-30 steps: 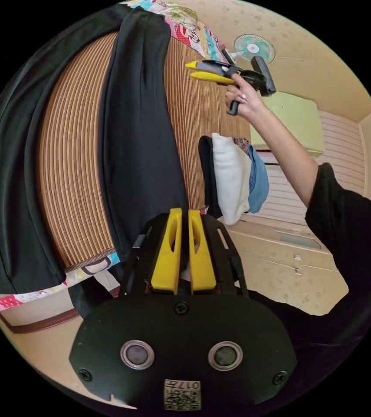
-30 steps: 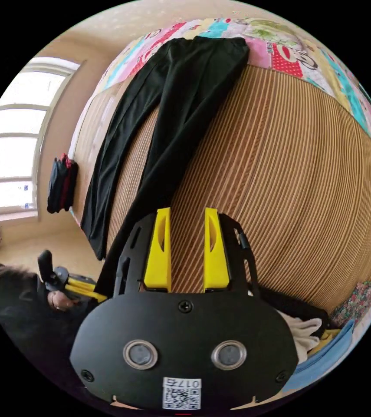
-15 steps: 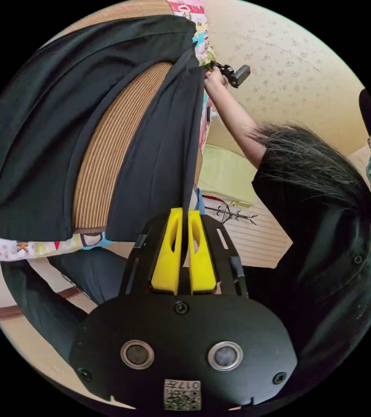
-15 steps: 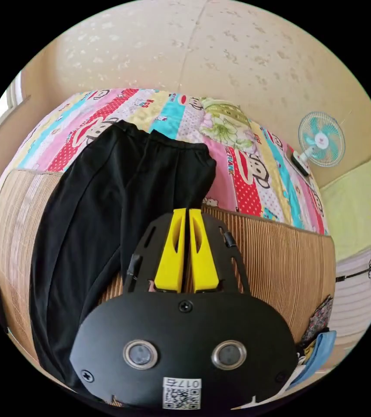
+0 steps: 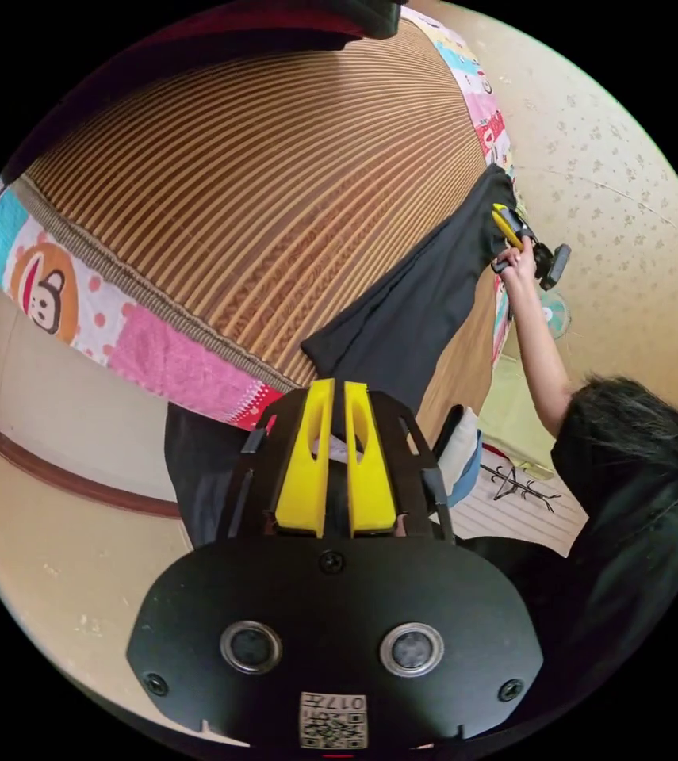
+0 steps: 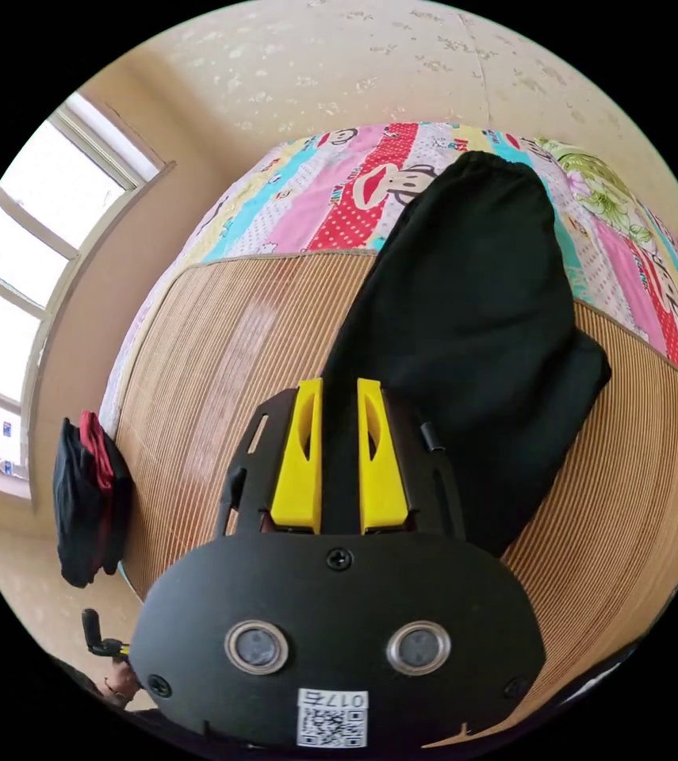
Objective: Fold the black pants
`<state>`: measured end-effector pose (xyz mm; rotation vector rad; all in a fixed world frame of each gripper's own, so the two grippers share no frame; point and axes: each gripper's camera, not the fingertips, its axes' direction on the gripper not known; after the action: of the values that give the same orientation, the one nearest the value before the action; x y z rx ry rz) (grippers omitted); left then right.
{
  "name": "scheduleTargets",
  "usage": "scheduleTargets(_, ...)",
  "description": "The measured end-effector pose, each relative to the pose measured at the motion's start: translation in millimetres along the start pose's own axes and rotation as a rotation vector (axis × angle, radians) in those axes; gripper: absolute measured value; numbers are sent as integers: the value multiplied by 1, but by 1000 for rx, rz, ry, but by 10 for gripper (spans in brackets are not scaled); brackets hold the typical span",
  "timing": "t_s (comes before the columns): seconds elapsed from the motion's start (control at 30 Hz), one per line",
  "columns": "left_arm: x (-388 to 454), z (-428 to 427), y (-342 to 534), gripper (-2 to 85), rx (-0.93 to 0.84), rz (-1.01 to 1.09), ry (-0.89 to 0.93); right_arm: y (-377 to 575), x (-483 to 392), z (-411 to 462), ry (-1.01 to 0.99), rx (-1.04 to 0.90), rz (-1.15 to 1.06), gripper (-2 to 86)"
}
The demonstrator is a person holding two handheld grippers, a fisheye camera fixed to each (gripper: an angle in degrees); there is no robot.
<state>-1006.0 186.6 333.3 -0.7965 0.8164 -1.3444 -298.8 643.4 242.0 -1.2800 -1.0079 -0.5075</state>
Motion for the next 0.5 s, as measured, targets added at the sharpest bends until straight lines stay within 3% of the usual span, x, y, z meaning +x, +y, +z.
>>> scheduleTargets(0.2, 53, -5, -26, 105, -11, 236, -91, 185, 59, -58, 32, -122, 165, 104)
scheduleTargets(0.4, 117, 31, -74, 121, -123, 486, -156, 317, 55, -62, -274, -337, 265, 81)
scheduleTargets(0.5, 120, 63, -66, 76, -255, 547, -258, 357, 43, -59, -352, -435, 281, 44)
